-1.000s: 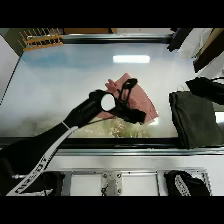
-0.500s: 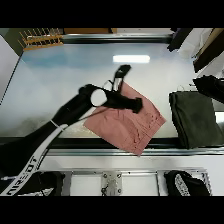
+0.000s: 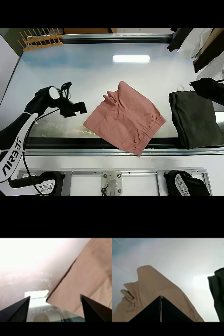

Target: Fold the clothes and pants, and hang the long-sleeved shirts on hangers.

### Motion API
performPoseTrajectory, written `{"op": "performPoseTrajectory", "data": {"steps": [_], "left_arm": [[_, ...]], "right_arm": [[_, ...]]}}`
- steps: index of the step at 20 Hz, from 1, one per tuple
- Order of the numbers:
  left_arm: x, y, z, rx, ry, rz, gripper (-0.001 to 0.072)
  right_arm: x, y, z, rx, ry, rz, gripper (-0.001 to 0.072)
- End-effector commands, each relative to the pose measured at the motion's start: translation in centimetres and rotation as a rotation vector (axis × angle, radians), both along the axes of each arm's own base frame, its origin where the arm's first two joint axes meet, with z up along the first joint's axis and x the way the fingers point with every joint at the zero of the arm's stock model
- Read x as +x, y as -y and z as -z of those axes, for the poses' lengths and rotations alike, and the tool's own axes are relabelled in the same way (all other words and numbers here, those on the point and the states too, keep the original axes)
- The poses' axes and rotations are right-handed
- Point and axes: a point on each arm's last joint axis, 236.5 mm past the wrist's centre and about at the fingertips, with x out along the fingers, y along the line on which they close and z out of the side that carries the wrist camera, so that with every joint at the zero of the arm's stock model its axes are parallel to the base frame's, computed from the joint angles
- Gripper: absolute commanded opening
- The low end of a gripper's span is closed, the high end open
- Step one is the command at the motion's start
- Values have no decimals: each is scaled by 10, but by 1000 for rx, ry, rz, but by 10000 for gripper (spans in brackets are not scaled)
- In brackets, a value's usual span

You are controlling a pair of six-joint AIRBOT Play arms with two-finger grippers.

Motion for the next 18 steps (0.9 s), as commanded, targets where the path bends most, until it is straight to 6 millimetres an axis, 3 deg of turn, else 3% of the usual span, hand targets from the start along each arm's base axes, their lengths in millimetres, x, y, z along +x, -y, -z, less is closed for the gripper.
{"op": "performPoseTrajectory", "data": {"steps": [1,8,13,17,18], "left_arm": [[-24,-2,22,-176,-93,16,702],[-42,32,49,-201,-171,109,702],[-18,81,34,-174,-40,220,678],[1,108,16,-173,51,262,45],[2,108,14,-173,49,265,6]], "right_arm": [[-1,-1,1,1,-4,-2,10],[-1,-1,1,2,-4,-2,10],[-1,-1,1,3,-7,-4,10],[-8,-6,10,4,-50,-31,13],[-12,-5,16,-12,-78,-36,14]]}}
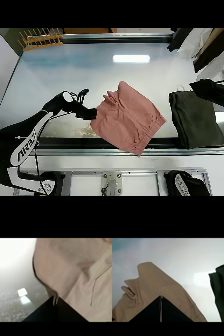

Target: Fold the clothes and pants, and hang the long-sleeved shirts on hangers.

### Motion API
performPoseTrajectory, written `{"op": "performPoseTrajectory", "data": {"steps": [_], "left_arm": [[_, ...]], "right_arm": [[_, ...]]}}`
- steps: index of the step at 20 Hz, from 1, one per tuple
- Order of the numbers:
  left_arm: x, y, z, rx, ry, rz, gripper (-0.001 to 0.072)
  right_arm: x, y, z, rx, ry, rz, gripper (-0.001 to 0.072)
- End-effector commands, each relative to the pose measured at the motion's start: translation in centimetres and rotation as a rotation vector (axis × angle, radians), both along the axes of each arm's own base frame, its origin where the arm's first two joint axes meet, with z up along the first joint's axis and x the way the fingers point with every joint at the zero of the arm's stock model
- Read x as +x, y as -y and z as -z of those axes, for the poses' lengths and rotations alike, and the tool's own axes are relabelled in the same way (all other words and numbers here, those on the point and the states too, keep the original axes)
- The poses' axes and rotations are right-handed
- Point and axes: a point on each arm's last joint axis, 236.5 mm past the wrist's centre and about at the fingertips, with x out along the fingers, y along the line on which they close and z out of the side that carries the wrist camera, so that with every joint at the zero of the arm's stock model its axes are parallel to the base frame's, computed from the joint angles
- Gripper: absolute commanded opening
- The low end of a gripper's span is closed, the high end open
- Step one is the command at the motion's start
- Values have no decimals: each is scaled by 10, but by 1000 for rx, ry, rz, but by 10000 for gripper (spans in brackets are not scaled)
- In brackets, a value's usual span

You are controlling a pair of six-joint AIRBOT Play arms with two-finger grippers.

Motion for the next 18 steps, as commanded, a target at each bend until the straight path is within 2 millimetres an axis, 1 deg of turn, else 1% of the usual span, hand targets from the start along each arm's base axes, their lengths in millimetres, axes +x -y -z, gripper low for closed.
{"op": "performPoseTrajectory", "data": {"steps": [1,3,4,5,6,7,8,9,10,12,15,18], "left_arm": [[6,14,-13,-13,16,5,6],[-1,3,-15,-15,-14,-8,6],[-7,-2,-14,-12,-17,-23,6],[-15,-9,-13,-8,-22,-37,6],[-23,-15,-12,-5,-27,-51,6],[-32,-20,-11,-2,-36,-63,6],[-40,-25,-11,-1,-44,-72,6],[-46,-29,-11,1,-49,-80,6],[-52,-31,-11,1,-54,-84,6],[-61,-33,-10,2,-61,-85,7],[-71,-32,-7,4,-80,-77,6],[-80,-22,-5,9,-83,-37,6]], "right_arm": [[-13,6,23,-60,-99,-17,14],[-30,31,64,-151,-257,32,14],[-41,45,91,-189,-352,61,24],[-50,51,118,-202,-427,67,163],[-58,50,145,-188,-496,59,387],[-65,45,176,-156,-564,47,544],[-69,40,205,-123,-618,41,481],[-71,36,229,-84,-655,44,434],[-71,31,252,-41,-685,52,438],[-64,17,283,42,-715,37,439],[-46,-7,311,172,-725,-5,439],[-29,-31,325,226,-705,-51,438]]}}
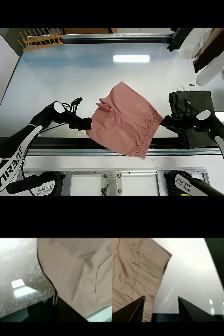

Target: Fold the clothes and pants, and hang the long-sleeved shirts on hangers.

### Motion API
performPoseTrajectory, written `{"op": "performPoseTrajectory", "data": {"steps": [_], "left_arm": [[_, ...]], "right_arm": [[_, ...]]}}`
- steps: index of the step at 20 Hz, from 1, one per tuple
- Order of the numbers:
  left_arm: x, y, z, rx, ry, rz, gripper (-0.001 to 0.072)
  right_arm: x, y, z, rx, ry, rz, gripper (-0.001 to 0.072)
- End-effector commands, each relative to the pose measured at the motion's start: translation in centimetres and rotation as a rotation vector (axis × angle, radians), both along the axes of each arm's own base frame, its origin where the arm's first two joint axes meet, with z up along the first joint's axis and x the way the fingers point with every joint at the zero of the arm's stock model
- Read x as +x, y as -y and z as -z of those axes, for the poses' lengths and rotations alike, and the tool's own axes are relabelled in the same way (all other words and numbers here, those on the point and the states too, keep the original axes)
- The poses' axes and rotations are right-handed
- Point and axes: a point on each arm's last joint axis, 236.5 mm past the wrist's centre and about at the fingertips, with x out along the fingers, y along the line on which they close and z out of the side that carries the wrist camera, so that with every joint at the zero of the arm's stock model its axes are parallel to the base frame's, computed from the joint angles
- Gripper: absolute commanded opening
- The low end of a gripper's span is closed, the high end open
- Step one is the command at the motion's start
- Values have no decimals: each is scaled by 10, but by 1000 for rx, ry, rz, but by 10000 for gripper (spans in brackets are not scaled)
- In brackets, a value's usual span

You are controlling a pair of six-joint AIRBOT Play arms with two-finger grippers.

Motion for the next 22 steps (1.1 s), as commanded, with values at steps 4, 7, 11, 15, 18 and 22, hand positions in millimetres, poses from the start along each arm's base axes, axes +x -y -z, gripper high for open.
{"op": "performPoseTrajectory", "data": {"steps": [4,7,11,15,18,22], "left_arm": [[-18,20,1,1,-3,81,6],[-26,30,1,0,-6,115,6],[-28,46,2,3,30,150,6],[-27,50,2,4,46,157,6],[-27,50,2,4,46,158,6],[-25,50,3,5,55,153,6]], "right_arm": [[58,-46,5,54,103,-95,150],[120,-58,-31,18,247,-144,9],[186,-78,-73,-17,387,-216,24],[180,-75,-101,-24,378,-329,566],[126,-29,-89,-100,206,-370,440],[25,13,-46,-89,-93,-90,440]]}}
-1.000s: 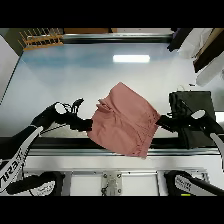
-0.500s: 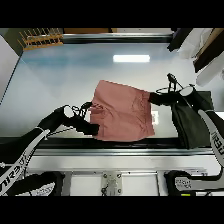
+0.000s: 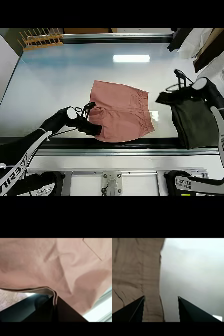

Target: Fold the clothes and pants, and hang the long-sleeved shirts on hangers.

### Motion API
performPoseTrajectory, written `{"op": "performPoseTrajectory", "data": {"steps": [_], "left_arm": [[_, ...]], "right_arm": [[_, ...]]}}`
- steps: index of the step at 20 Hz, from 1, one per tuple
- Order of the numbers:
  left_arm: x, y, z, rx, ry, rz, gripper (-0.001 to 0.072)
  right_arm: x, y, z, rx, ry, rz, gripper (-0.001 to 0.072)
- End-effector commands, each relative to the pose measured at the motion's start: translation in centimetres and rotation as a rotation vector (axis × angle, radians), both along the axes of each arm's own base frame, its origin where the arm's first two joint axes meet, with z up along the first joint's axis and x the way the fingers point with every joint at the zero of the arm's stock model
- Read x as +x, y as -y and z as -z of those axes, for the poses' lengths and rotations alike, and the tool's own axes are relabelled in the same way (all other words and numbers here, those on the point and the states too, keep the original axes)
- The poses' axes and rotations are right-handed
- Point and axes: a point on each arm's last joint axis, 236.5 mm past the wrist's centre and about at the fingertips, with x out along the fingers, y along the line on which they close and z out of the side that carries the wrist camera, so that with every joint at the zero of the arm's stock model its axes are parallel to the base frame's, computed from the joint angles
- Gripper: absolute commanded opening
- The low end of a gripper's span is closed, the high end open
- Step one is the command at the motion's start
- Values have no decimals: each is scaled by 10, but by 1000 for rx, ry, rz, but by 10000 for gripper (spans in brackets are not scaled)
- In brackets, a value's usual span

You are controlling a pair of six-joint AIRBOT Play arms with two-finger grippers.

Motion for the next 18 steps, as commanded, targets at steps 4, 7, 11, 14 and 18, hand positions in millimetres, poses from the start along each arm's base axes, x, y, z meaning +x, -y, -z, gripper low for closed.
{"op": "performPoseTrajectory", "data": {"steps": [4,7,11,14,18], "left_arm": [[4,1,0,0,19,-7,6],[4,1,0,-1,18,-6,6],[5,1,0,-1,23,-9,6],[5,1,0,-1,23,-9,7],[5,0,0,0,23,-9,6]], "right_arm": [[-127,2,67,77,-276,403,448],[-134,-27,83,221,-277,484,448],[-111,-45,83,285,-174,484,448],[-98,-51,84,264,-114,484,447],[-96,-59,82,239,-72,394,154]]}}
